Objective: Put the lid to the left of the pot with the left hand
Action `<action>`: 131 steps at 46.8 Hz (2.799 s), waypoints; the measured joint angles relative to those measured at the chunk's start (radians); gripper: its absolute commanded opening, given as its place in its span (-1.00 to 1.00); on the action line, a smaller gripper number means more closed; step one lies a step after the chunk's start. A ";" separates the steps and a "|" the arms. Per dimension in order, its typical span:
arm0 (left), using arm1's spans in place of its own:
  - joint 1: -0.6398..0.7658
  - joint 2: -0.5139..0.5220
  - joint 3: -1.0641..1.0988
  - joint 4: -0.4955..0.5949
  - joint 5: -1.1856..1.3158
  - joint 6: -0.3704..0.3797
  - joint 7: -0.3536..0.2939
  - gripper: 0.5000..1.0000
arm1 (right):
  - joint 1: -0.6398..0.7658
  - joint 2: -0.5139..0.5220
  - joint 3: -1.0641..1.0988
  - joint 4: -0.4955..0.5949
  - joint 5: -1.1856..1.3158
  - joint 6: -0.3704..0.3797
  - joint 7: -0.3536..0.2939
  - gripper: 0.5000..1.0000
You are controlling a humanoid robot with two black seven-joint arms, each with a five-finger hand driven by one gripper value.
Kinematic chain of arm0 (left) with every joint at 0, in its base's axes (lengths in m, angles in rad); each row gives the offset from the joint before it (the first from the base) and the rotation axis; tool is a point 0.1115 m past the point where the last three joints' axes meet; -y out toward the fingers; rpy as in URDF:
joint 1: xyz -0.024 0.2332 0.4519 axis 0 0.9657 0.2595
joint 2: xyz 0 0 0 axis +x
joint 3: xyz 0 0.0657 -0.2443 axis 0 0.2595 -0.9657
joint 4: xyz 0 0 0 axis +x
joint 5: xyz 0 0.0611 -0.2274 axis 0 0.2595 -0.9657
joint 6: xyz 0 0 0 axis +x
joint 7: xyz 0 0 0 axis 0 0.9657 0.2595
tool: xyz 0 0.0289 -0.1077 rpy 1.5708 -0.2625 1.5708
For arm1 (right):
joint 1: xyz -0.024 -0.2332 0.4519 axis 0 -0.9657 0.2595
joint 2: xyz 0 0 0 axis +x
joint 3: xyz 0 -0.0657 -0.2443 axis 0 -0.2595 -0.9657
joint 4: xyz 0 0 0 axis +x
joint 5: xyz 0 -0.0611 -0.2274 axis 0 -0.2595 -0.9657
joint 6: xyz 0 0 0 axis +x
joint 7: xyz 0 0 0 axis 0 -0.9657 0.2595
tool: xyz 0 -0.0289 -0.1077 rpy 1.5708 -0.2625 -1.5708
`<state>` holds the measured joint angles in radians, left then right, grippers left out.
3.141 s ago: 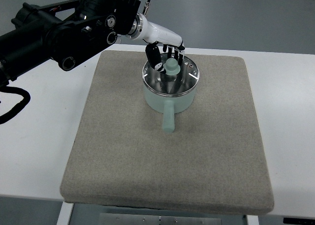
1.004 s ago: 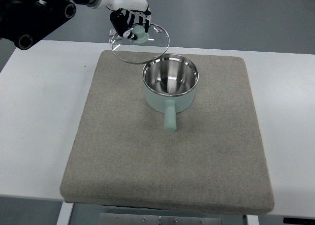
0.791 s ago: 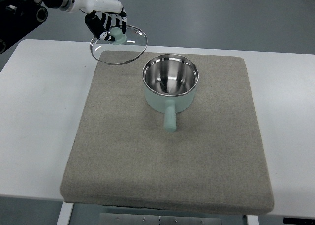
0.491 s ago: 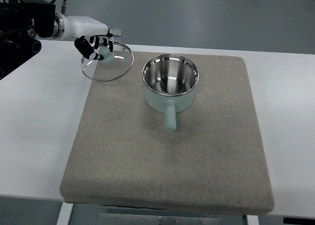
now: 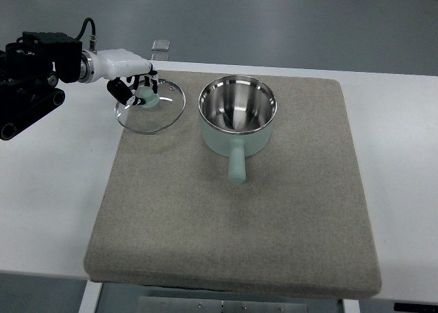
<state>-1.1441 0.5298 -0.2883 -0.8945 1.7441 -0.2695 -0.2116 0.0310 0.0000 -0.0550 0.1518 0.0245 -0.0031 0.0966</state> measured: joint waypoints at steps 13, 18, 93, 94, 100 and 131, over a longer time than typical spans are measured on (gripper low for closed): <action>0.027 -0.001 0.000 0.000 -0.019 0.053 0.000 0.98 | 0.000 0.000 0.000 0.000 0.000 0.000 0.000 0.69; 0.034 -0.001 -0.001 0.000 -0.025 0.056 0.000 0.98 | 0.001 0.000 0.000 0.000 0.000 0.000 0.000 0.69; 0.117 0.030 -0.154 0.379 -1.966 -0.342 0.282 0.99 | 0.001 0.000 0.000 0.000 0.000 0.000 0.000 0.69; 0.117 0.029 -0.158 0.379 -1.967 -0.342 0.284 0.99 | 0.001 0.000 0.000 0.000 0.000 0.000 0.000 0.69; 0.120 0.023 -0.177 0.379 -1.968 -0.342 0.290 0.99 | 0.001 0.000 0.002 0.000 0.000 0.000 0.000 0.69; 0.125 0.005 -0.201 0.382 -1.968 -0.341 0.290 0.99 | -0.006 0.000 0.002 0.014 0.005 0.010 0.000 0.69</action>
<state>-1.0192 0.5343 -0.4894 -0.5125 -0.2240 -0.6110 0.0784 0.0247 0.0000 -0.0534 0.1657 0.0292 0.0074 0.0966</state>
